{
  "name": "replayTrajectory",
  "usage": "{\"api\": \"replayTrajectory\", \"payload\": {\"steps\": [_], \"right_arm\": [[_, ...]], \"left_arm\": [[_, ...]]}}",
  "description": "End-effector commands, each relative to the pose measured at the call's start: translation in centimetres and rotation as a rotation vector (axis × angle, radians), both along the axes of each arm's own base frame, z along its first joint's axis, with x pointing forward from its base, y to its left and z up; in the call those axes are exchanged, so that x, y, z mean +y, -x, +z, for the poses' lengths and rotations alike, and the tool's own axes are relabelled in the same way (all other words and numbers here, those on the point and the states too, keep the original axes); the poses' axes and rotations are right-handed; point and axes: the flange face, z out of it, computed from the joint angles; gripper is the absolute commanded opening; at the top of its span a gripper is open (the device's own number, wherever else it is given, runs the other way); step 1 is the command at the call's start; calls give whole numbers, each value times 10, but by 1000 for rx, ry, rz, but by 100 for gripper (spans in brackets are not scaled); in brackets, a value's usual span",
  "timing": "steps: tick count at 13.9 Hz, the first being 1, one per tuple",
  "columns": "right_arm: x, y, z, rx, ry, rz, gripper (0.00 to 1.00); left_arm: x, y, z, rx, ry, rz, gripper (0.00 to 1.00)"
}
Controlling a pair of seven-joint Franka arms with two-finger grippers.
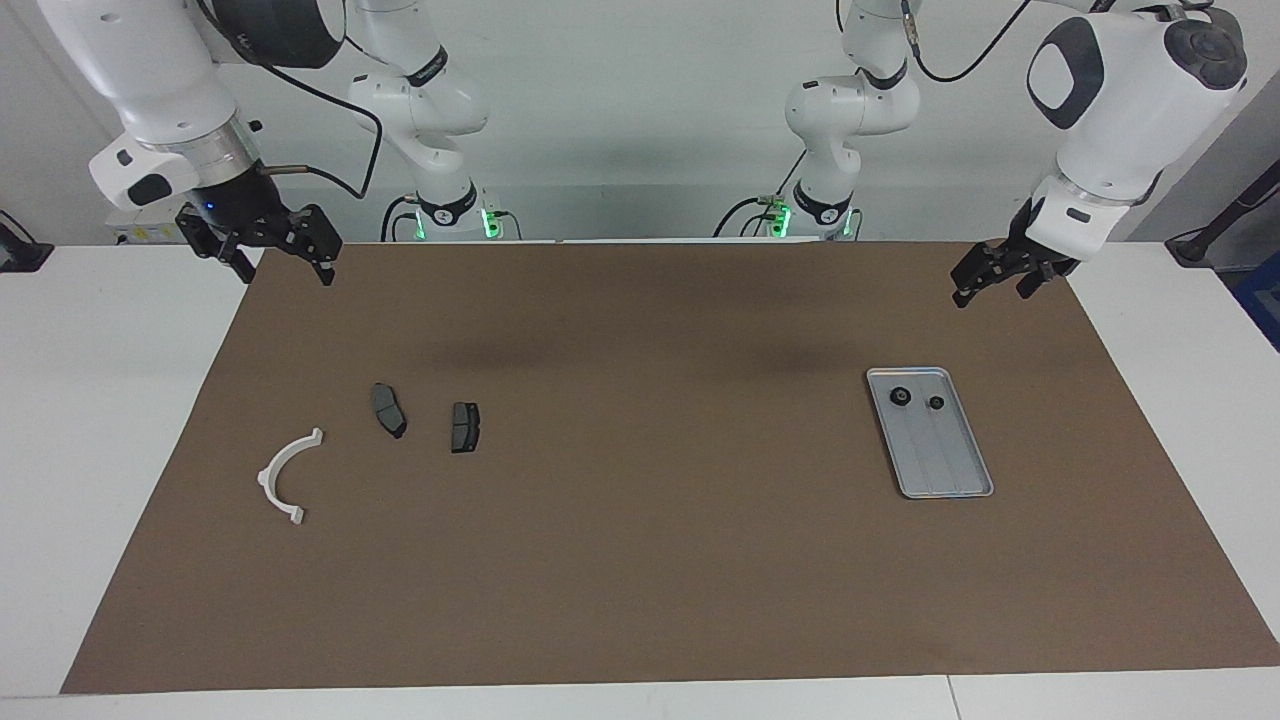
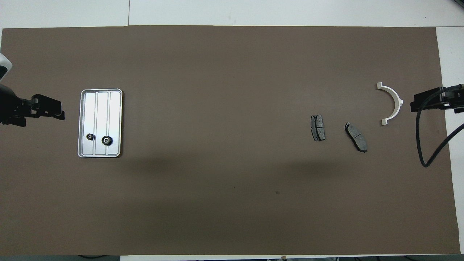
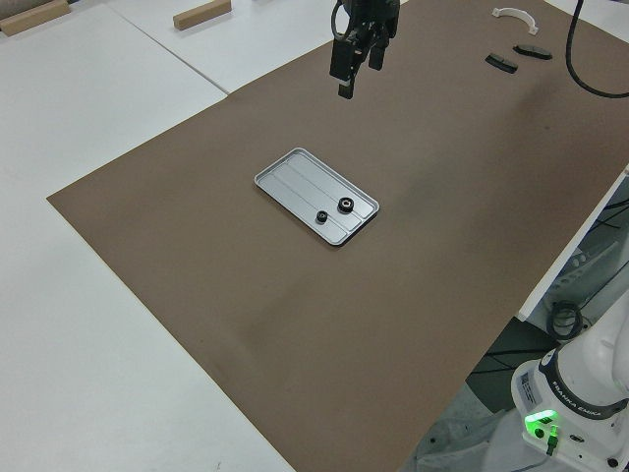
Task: Pick bearing gear from pile to tray
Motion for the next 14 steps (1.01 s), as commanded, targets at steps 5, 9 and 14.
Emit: {"api": "replayTrajectory", "payload": {"steps": [5,9,14], "right_arm": [[-4,3,0,2,-9,4,100],[-4,3,0,2,-8,4,100],[-6,3,2,-1,-6,3,100]], "left_arm": [[0,-2,10,-13,-3,-7,100],[-1,-1,9,-5,-3,-9,100],[0,-1,9,-7,-3,-10,100]]}}
